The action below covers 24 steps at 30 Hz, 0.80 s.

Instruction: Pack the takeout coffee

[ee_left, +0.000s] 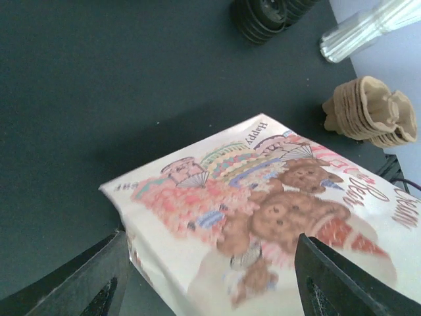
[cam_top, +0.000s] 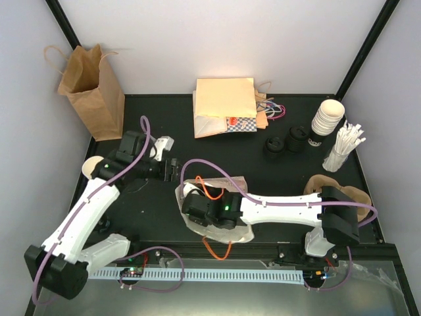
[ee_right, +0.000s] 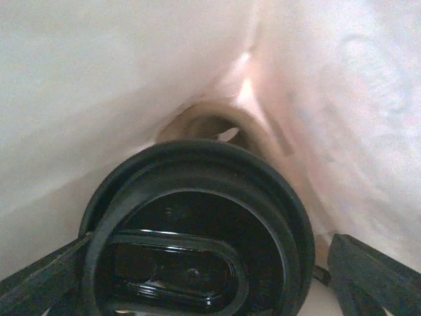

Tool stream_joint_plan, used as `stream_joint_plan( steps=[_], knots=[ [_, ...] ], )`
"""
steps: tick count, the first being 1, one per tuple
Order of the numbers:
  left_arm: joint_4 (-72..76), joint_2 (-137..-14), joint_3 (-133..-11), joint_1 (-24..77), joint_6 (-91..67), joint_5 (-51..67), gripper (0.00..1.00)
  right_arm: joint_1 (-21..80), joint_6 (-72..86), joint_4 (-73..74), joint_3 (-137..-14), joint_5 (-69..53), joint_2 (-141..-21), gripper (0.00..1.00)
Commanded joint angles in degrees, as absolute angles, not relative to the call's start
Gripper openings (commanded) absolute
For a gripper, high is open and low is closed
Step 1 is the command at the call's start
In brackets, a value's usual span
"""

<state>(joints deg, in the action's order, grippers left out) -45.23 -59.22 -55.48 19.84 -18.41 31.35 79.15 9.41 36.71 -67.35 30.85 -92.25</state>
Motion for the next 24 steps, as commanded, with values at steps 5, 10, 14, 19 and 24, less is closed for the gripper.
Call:
stream_joint_plan(
  steps=[5, 10, 14, 19, 24],
  knots=[
    [-50.3, -50.2, -55.0, 19.9, -17.7, 30.5, 0.71, 79.3, 12.9, 43.1, -71.3, 28.3, -91.5, 1.0],
    [-52.2, -45.0, -55.1, 19.9, -18.2, 31.7, 0.72, 79.5, 13.6, 41.6, -70.5, 28.3, -91.4, 1.0],
    [-53.9, -41.0, -52.7, 20.2, -20.7, 35.3, 0.71, 81.3, 11.5, 39.9, -68.3, 28.1, -90.7, 0.96],
    [-56.3, -33.1, -48.7, 21.2, -25.5, 35.5, 0.71, 82.5, 10.7, 40.8, -67.8, 27.9, -92.2, 0.95],
    [-53.4, -24.3, -42.8, 22.3, -33.9, 38.5, 0.71, 82.6, 10.6, 38.4, -66.2, 25.8, -92.6, 0.94]
  ],
)
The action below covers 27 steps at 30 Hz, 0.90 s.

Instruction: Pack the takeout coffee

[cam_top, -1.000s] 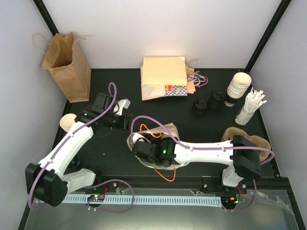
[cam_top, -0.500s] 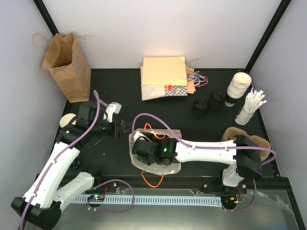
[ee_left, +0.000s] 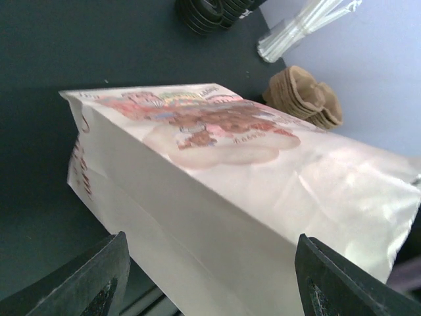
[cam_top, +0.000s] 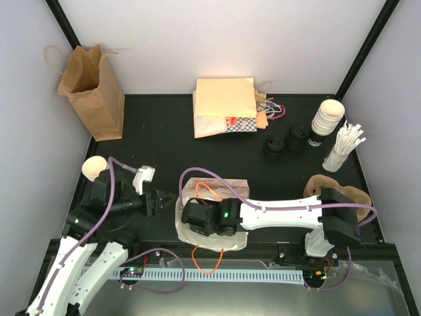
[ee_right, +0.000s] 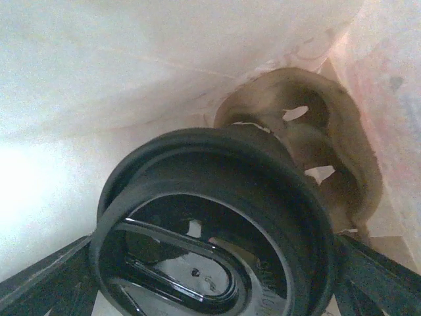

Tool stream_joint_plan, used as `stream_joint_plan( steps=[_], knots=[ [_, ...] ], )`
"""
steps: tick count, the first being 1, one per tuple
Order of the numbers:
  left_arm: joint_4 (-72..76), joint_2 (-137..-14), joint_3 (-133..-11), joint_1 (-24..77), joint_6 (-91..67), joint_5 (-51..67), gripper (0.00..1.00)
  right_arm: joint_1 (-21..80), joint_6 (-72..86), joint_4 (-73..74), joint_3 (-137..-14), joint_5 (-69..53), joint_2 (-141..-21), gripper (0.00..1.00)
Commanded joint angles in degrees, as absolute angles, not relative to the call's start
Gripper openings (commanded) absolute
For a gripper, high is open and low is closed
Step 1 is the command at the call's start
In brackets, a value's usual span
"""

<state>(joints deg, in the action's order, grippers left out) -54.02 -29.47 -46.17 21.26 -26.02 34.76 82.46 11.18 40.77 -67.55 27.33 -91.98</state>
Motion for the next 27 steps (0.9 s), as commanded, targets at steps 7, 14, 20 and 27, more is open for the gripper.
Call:
stream_joint_plan(
  steps=[7, 14, 20, 27],
  knots=[
    [-50.4, -18.5, -36.9, 23.1, -38.2, 39.3, 0.71, 82.6, 10.7, 37.2, -65.0, 24.7, -92.9, 0.84],
    [-47.1, -21.2, -35.4, 23.5, -37.2, 40.8, 0.71, 82.7, 11.0, 36.7, -63.7, 21.6, -90.7, 0.88],
    [-44.9, -22.2, -33.9, 24.0, -37.2, 40.8, 0.71, 82.9, 10.3, 33.1, -60.1, 19.3, -86.1, 1.0],
    [-43.4, -23.3, -32.4, 24.5, -37.0, 40.7, 0.71, 83.0, 9.3, 32.2, -58.5, 19.3, -84.8, 0.93]
  ],
)
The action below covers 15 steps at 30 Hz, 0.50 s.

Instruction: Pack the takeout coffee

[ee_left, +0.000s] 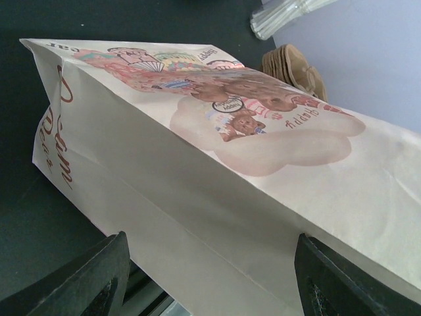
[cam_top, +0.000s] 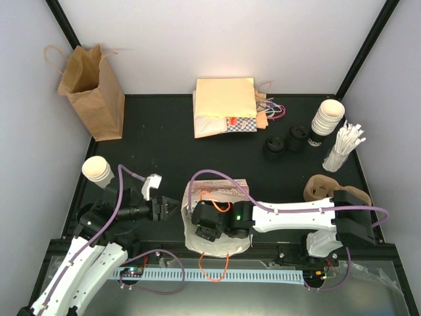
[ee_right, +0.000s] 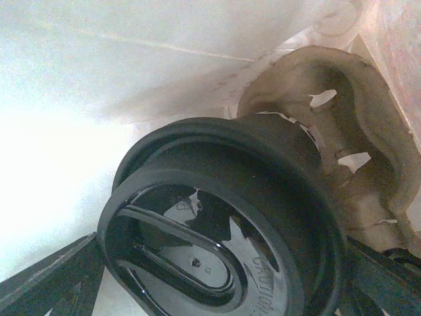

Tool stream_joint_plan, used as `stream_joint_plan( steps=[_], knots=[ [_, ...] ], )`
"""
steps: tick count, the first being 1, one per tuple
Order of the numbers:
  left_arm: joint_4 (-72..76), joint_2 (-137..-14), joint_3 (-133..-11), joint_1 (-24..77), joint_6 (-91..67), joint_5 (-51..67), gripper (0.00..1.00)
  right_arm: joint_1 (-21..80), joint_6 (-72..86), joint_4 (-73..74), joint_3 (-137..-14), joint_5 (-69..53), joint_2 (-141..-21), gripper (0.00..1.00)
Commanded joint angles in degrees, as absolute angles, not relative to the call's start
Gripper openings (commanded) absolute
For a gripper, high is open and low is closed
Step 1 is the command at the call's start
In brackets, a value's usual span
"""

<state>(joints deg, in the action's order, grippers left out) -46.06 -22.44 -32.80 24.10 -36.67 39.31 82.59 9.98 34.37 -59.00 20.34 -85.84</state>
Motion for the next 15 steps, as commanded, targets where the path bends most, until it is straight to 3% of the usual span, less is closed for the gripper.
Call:
stream_joint_plan(
  steps=[1, 15],
  knots=[
    [-43.2, -23.5, -32.3, 24.5, -37.0, 40.7, 0.71, 83.0, 9.1, 32.1, -58.5, 19.3, -84.7, 0.92],
    [-39.4, -26.7, -31.9, 24.7, -38.2, 38.2, 0.7, 80.0, 9.2, 34.8, -62.0, 16.7, -86.8, 0.83]
  ],
)
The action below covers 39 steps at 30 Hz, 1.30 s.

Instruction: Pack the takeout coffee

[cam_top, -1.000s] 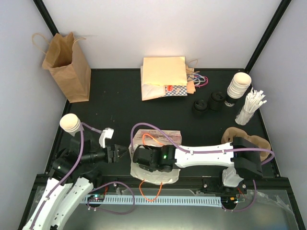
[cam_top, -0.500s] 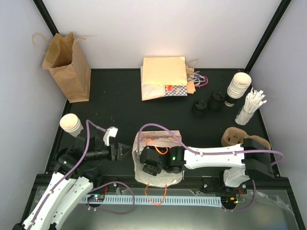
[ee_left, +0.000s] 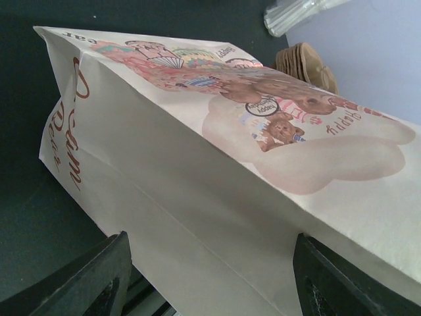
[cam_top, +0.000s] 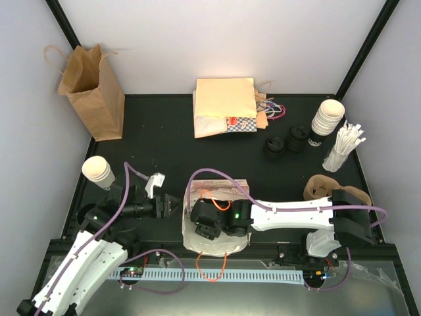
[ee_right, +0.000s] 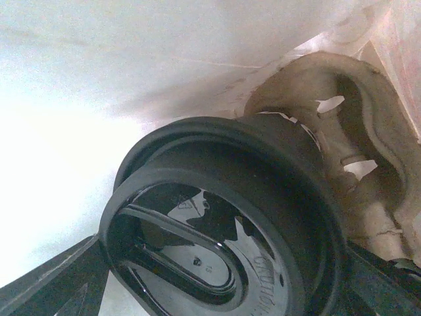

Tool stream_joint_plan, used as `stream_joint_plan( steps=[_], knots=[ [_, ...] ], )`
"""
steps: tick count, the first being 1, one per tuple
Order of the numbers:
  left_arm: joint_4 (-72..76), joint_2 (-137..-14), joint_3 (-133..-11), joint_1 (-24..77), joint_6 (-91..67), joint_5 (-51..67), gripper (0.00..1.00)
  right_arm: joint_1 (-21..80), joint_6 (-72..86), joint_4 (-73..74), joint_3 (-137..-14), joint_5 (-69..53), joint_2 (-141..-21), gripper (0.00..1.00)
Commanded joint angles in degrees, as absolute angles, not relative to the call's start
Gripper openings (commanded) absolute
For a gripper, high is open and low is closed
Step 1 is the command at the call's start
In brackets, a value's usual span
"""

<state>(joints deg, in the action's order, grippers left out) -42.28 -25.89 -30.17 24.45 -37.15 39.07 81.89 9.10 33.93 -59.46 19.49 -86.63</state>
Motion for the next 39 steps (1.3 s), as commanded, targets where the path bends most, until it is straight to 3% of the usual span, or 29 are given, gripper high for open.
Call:
stream_joint_plan(
  steps=[1, 20, 39],
  knots=[
    [-39.3, -26.9, -32.4, 24.6, -38.4, 37.7, 0.69, 79.0, 9.1, 35.0, -62.5, 15.5, -86.6, 0.83],
    [-42.0, -30.0, -39.9, 24.3, -37.6, 32.3, 0.69, 61.4, 5.0, 41.2, -71.7, 3.7, -93.8, 0.73],
    [-44.0, -30.2, -41.1, 24.0, -36.8, 32.6, 0.69, 50.7, 2.3, 48.7, -85.9, -3.4, -97.4, 0.76]
  ],
)
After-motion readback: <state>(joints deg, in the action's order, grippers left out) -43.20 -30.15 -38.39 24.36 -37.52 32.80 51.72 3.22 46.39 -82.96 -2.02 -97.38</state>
